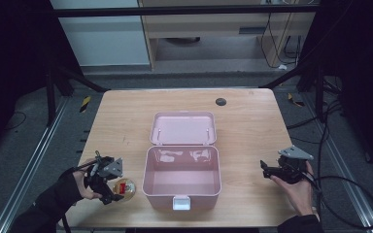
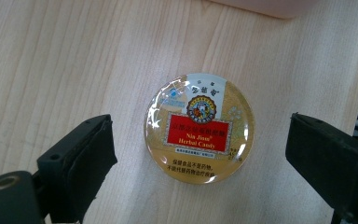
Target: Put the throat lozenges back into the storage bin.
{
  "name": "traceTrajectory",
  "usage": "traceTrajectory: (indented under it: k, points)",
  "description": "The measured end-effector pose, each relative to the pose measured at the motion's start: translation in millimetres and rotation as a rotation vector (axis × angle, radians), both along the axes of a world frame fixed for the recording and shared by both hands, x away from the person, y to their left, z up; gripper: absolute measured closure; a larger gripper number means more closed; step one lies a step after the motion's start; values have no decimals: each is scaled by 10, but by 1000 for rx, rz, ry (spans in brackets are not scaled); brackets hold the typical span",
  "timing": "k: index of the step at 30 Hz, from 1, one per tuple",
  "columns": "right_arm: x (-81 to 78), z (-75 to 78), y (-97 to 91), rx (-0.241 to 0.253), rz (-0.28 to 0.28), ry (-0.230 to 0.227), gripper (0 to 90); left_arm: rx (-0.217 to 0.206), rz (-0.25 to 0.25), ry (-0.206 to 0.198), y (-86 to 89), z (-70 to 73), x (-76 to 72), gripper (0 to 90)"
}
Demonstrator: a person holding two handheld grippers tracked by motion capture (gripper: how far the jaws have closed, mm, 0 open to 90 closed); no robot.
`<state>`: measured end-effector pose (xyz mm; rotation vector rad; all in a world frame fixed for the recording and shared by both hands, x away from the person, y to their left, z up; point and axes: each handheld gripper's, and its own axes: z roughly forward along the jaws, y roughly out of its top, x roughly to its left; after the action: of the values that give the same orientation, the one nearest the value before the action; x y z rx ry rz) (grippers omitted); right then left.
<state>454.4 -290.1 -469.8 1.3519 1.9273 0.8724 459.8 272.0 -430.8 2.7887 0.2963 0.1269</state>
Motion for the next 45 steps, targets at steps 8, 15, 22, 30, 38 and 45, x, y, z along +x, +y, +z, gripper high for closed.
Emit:
traceTrajectory:
  k: [8,15,22,30,38,45]
  points:
    - [6,-12,11,-6,6,6,28,16,-16,18,-48,-106,16,71]
    - [14,-25,20,-16,12,13,26,43,-24,28,-79,-188,32,71]
    - [18,-40,25,-15,15,19,26,62,-24,40,-88,-289,52,77]
    - [21,-42,26,-18,21,20,26,82,-25,57,-108,-352,82,106]
    - [20,-39,32,-16,21,20,26,95,-21,62,-133,-379,105,127]
    - [19,-37,31,-15,21,19,26,102,-28,67,-145,-385,102,187]
